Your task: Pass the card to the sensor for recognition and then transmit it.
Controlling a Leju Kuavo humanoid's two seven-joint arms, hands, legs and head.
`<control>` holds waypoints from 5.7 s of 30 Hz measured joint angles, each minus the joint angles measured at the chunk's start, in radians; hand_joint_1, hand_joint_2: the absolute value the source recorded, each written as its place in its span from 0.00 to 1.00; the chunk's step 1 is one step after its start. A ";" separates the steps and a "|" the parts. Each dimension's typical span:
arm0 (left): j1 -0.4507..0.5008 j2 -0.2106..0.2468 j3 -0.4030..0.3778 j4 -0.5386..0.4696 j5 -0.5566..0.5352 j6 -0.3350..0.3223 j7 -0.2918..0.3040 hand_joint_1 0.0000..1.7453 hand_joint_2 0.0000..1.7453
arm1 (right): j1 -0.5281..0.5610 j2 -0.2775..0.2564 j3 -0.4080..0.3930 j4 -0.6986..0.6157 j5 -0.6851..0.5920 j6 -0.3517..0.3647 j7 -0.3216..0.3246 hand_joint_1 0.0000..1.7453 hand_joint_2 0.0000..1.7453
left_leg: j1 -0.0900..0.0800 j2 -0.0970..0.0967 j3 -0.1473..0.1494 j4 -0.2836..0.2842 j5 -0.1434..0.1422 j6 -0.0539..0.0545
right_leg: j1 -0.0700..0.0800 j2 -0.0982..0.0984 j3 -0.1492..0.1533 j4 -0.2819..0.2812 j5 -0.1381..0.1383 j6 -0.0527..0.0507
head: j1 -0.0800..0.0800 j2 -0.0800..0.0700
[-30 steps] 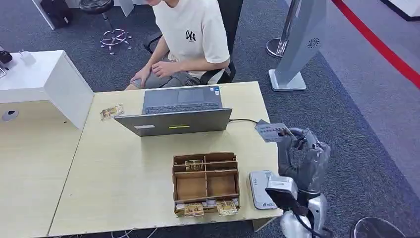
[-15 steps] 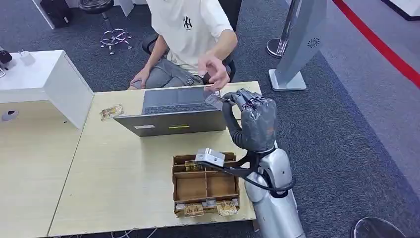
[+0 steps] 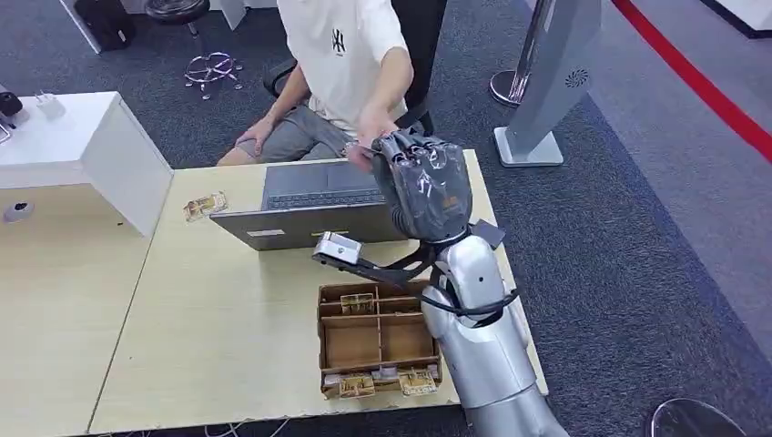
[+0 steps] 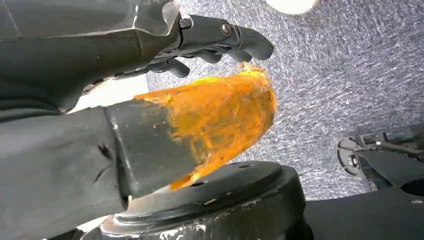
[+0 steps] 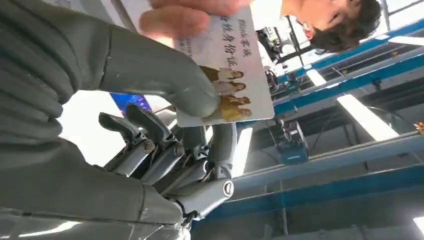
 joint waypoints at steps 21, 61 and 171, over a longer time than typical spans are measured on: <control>0.009 0.000 0.009 0.000 0.020 0.014 0.000 0.00 0.00 | 0.249 -0.008 -0.007 -0.254 -0.209 -0.001 -0.312 0.00 1.00 | 0.000 0.000 -0.001 0.000 -0.001 0.000 | 0.000 0.000 -0.001 0.000 -0.001 0.000 | 0.000 0.000; 0.017 0.004 0.088 0.000 0.023 0.047 -0.019 0.00 0.00 | 0.554 -0.067 0.040 -0.171 -0.111 -0.001 -0.171 0.53 1.00 | 0.000 -0.001 -0.001 0.000 -0.001 0.000 | 0.000 0.000 -0.001 0.000 -0.001 0.001 | -0.001 0.000; 0.020 0.021 0.220 0.000 -0.057 0.048 -0.010 0.00 0.00 | 0.523 -0.160 -0.002 -0.213 -0.949 0.075 -0.146 1.00 1.00 | 0.000 -0.001 -0.001 0.000 -0.001 0.000 | 0.000 0.000 -0.002 0.000 -0.001 0.001 | -0.001 0.000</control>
